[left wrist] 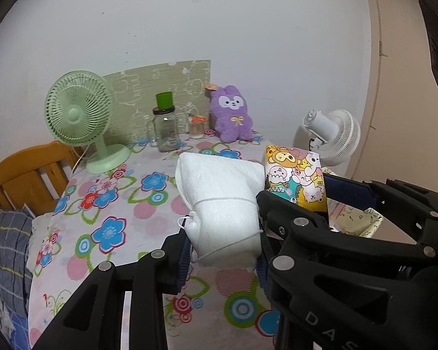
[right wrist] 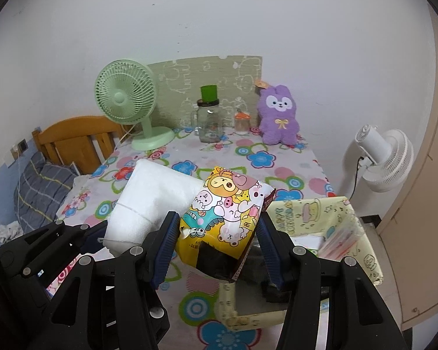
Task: Organize soft objects
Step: 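Carry the white cloth with the left tool while the right tool carries the tissue pack to the box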
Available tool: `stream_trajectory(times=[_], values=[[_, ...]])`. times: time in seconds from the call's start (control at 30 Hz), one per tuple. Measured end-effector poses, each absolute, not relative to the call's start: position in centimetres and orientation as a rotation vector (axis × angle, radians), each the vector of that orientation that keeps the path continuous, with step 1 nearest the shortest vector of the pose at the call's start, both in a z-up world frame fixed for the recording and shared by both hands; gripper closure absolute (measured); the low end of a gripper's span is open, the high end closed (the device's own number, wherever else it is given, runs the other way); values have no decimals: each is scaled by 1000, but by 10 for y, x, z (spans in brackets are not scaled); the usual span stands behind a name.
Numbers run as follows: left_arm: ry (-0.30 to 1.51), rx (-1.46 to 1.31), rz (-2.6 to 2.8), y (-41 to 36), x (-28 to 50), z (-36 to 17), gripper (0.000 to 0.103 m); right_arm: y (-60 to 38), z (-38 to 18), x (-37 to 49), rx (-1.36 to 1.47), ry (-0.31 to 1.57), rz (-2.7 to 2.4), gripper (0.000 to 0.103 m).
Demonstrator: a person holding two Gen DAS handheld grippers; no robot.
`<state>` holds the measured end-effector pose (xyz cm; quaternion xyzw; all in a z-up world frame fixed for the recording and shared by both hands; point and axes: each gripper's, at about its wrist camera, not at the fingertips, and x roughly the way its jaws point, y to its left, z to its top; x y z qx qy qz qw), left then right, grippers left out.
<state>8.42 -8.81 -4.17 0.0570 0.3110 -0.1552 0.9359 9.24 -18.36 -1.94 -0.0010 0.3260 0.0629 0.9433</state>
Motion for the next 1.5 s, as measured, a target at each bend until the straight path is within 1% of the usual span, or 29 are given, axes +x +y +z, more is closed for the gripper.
stream_trajectory(times=[0.97, 1.2, 1.27, 1.33, 1.4, 1.47, 1.5], values=[[665, 197, -458, -183, 107, -62, 64, -278, -38, 104, 46, 694, -9, 46], [684, 219, -482, -202, 115, -73, 62, -297, -51, 113, 66, 724, -30, 46], [695, 224, -490, -205, 118, -77, 60, -300, -54, 115, 68, 733, -36, 46], [703, 234, -493, -208, 121, -80, 56, -303, -57, 117, 70, 743, -40, 46], [711, 244, -493, -211, 123, -84, 55, -306, -61, 120, 77, 755, -42, 46], [715, 252, -492, -213, 124, -86, 51, -308, -65, 122, 79, 761, -45, 46], [716, 261, -485, -213, 125, -88, 46, -308, -67, 123, 76, 762, -49, 46]])
